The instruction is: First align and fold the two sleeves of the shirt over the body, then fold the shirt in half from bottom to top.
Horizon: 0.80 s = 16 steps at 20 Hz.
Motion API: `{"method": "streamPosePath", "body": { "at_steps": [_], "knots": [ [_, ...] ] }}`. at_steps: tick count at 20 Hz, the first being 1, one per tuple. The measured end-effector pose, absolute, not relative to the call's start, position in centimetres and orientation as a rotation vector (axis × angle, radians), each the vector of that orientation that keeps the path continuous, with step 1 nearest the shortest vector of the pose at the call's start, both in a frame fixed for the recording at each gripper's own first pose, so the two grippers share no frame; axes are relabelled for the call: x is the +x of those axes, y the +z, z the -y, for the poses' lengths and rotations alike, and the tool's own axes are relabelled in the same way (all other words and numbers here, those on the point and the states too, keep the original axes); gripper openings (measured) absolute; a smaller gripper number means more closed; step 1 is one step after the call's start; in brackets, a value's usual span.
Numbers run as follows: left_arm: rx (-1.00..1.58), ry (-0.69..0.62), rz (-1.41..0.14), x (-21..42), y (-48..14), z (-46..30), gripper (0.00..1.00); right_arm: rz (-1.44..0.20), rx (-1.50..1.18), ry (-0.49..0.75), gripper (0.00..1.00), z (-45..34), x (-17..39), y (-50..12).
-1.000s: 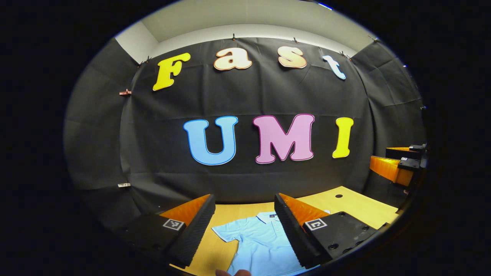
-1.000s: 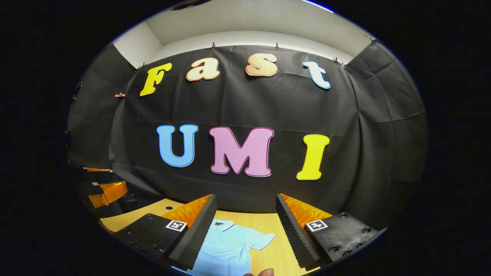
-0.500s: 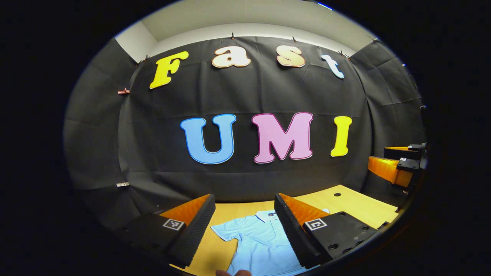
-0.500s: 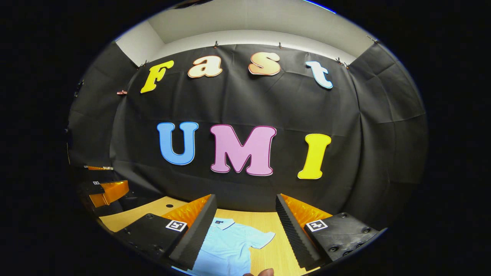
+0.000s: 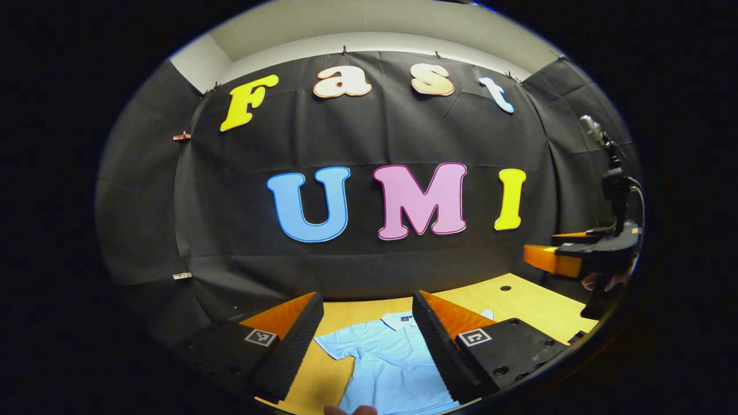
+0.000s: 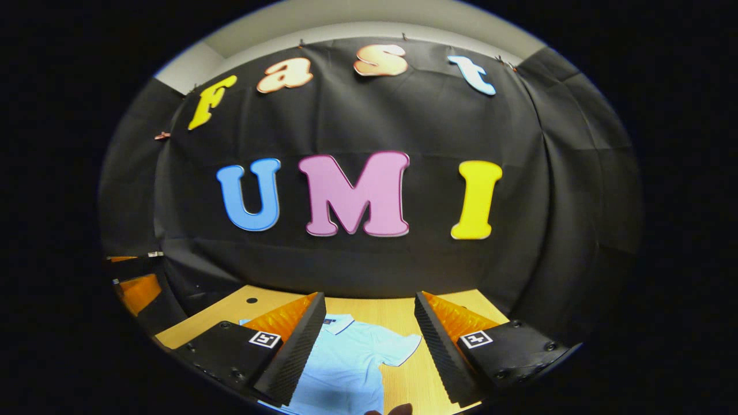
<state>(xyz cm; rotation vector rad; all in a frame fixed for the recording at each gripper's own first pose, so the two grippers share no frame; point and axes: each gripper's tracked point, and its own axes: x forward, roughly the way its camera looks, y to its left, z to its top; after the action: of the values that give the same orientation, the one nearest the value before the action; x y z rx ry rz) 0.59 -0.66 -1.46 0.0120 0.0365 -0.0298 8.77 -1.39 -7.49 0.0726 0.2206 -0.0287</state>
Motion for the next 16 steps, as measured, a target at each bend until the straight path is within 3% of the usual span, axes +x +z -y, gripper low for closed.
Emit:
{"method": "streamPosePath", "body": {
  "at_steps": [9,16],
  "knots": [
    [0.019,0.049,-0.119,2.4,-4.1,0.5,0.98,-0.592,0.111,-0.105,0.97,7.8,19.2,-25.4],
    [0.016,0.121,-0.204,3.0,-6.9,0.1,0.99,-0.816,0.071,-0.122,1.00,8.6,22.6,-37.7]
  ]
}}
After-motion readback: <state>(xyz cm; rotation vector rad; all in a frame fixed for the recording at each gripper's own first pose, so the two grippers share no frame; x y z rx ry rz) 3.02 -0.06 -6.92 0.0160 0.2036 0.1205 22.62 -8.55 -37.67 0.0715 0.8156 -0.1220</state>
